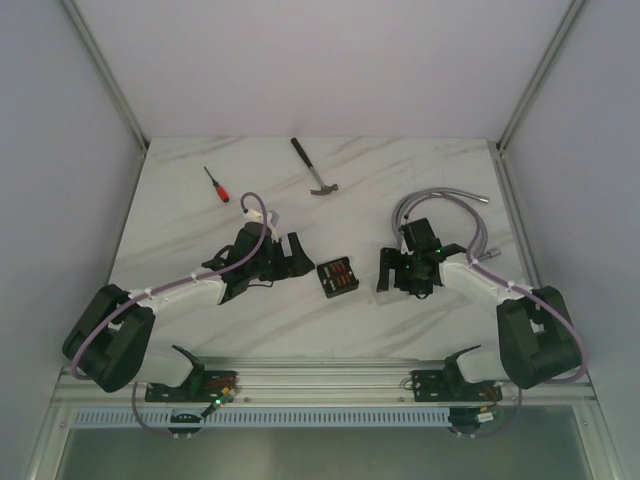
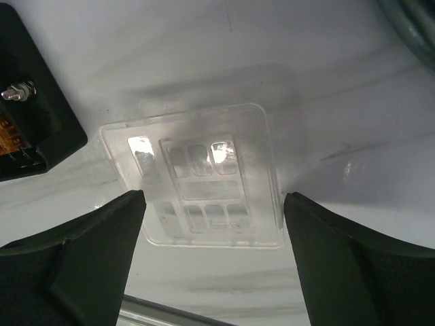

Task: Snap on the fuse box
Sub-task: Move the fuse box cover to the center of the board.

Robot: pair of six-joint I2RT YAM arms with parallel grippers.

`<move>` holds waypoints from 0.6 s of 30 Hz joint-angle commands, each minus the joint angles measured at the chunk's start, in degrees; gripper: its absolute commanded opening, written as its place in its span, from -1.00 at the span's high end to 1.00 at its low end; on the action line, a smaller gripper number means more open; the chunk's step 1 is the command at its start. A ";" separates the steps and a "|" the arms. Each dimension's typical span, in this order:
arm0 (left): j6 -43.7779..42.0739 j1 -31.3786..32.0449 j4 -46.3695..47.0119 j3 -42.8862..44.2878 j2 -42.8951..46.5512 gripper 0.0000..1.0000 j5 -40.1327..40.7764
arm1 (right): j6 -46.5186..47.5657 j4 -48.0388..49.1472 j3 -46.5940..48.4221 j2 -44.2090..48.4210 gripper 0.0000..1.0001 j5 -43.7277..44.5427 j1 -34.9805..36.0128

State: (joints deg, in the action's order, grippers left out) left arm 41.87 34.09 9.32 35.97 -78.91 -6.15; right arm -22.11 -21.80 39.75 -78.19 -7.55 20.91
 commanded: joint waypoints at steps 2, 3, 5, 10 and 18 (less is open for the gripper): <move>-0.64 -0.25 -0.70 0.18 -0.14 -1.00 0.13 | -0.83 -4.20 2.57 -1.24 -0.71 4.40 2.17; -0.67 -0.24 -0.72 0.12 -0.02 -1.00 0.13 | -0.83 -4.33 2.68 -1.11 -0.69 4.25 2.59; -0.73 -0.25 -0.75 -0.02 0.14 -1.00 0.22 | -0.57 -4.98 3.34 -0.86 -0.67 5.05 2.97; -0.52 -0.25 -1.02 -0.10 0.42 -1.00 0.26 | 1.06 -8.02 5.66 -0.78 -0.69 10.17 2.93; -0.30 -0.25 -1.19 -0.25 0.45 -1.00 0.36 | 3.04 -6.85 5.35 -2.99 -0.61 7.89 3.62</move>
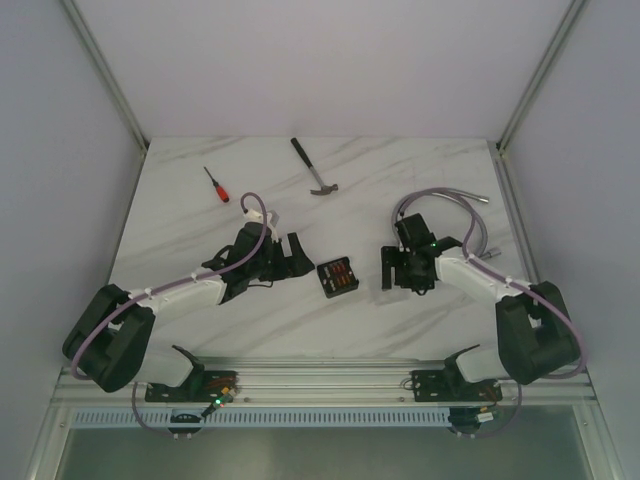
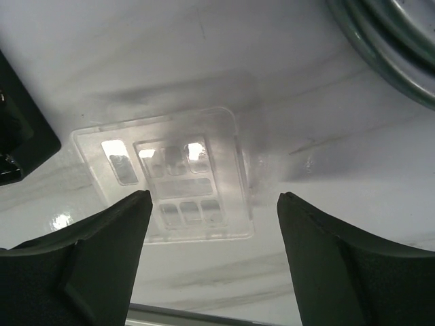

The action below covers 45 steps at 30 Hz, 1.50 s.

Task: Snap on the fuse box
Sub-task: Move the fuse box cover to the center of the board.

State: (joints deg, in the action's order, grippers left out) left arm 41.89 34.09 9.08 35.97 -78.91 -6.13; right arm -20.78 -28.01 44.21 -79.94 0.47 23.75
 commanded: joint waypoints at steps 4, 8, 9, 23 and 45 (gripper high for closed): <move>-0.38 -0.25 -1.00 -0.03 0.12 -1.00 0.36 | 2.27 0.02 0.63 -1.87 -0.59 -1.96 1.48; -0.32 -0.25 -1.00 0.12 -0.14 -1.00 0.08 | 1.66 0.54 1.04 -2.53 -0.55 -3.32 1.65; -0.36 -0.25 -1.00 0.07 -0.12 -1.00 0.11 | 1.29 0.45 1.20 -2.46 -0.54 -3.36 1.82; -0.68 -0.25 -1.00 -0.34 0.52 -1.00 0.60 | 0.21 -2.94 5.75 -2.55 -1.00 4.35 7.47; -1.02 -0.25 -1.11 -0.03 0.34 -1.00 0.42 | -0.67 -3.79 6.84 -7.95 -1.00 11.55 10.68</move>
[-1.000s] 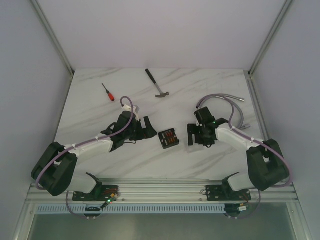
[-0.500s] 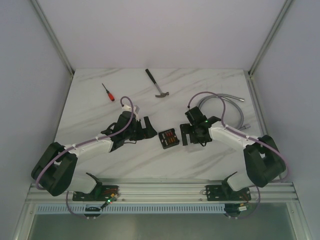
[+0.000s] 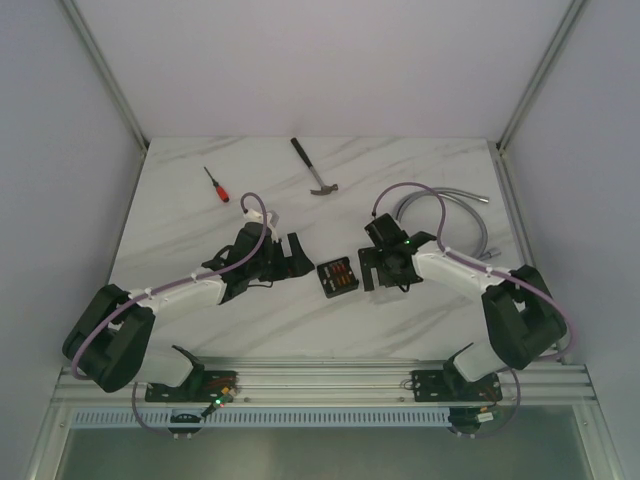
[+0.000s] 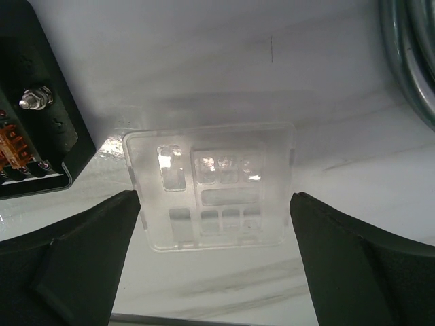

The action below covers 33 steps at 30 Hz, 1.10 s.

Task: Snap on the fuse box
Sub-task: Move the fuse box cover to the center of the board.

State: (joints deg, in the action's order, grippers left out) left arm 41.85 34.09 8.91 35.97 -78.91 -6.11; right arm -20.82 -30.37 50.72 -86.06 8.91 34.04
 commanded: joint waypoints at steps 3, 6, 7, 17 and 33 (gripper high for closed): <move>-1.05 -0.22 -0.91 -0.10 0.49 -1.00 0.33 | -0.45 -0.09 -0.62 -4.35 -1.00 1.95 0.34; -1.13 -0.25 -0.97 -0.13 0.52 -1.00 0.31 | -0.22 1.21 -1.18 -5.25 -1.00 0.65 0.37; -1.09 -0.23 -0.92 -0.15 0.54 -1.00 0.35 | -0.11 1.76 -1.35 -5.60 -1.00 0.13 0.39; -0.96 -0.25 -0.91 0.09 0.64 -1.00 -0.41 | -1.33 2.84 -0.90 -3.10 -1.00 -0.92 0.26; -0.35 -0.12 -0.95 0.79 0.45 -1.00 -2.07 | -6.59 18.64 -20.24 22.44 -0.82 -25.54 -18.09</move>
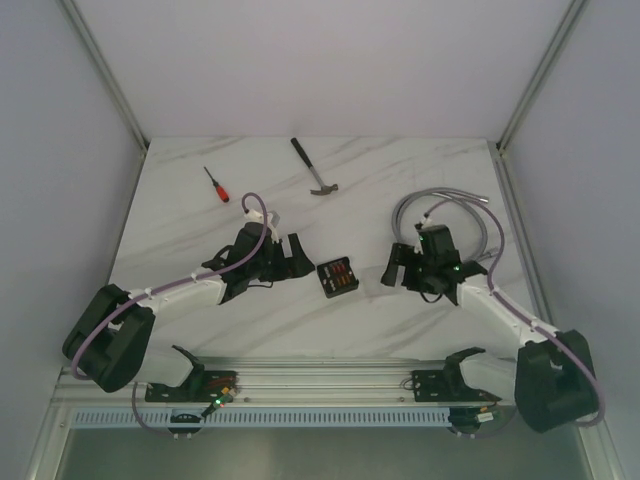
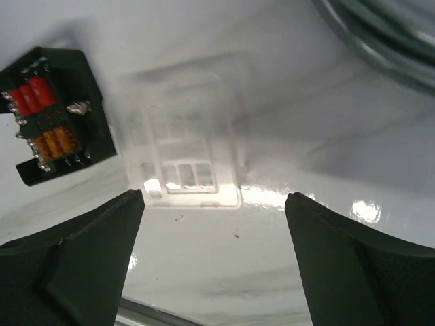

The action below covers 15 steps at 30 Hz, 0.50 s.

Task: Snap on the fuse box
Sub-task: Move the fuse box cover to the center of the board.

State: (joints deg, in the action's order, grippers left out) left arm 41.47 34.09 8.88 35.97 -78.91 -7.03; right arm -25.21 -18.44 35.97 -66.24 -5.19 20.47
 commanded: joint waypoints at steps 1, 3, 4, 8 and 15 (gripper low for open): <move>0.09 -0.16 -0.89 0.78 0.51 -1.00 -1.29 | -2.69 8.79 -7.14 3.40 -0.74 -14.17 -6.12; 0.27 -0.07 -0.91 0.74 0.52 -1.00 -1.36 | -3.87 12.50 -10.01 4.49 -0.54 -19.34 -8.94; 0.39 -0.12 -0.90 0.72 0.52 -1.00 -1.34 | -4.37 14.15 -11.24 4.73 -0.49 -21.13 -10.17; 0.72 -0.06 -0.91 0.90 0.35 -1.00 -1.67 | -5.32 18.35 -14.80 4.25 -0.18 -26.33 -14.30; 0.99 -0.04 -0.90 1.19 0.05 -1.00 -1.77 | -6.46 24.12 -19.52 2.52 0.08 -31.42 -18.01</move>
State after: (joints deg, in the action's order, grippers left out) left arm 41.95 34.09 8.88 35.97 -78.91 -7.97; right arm -30.50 0.12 18.59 -62.70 -30.85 3.73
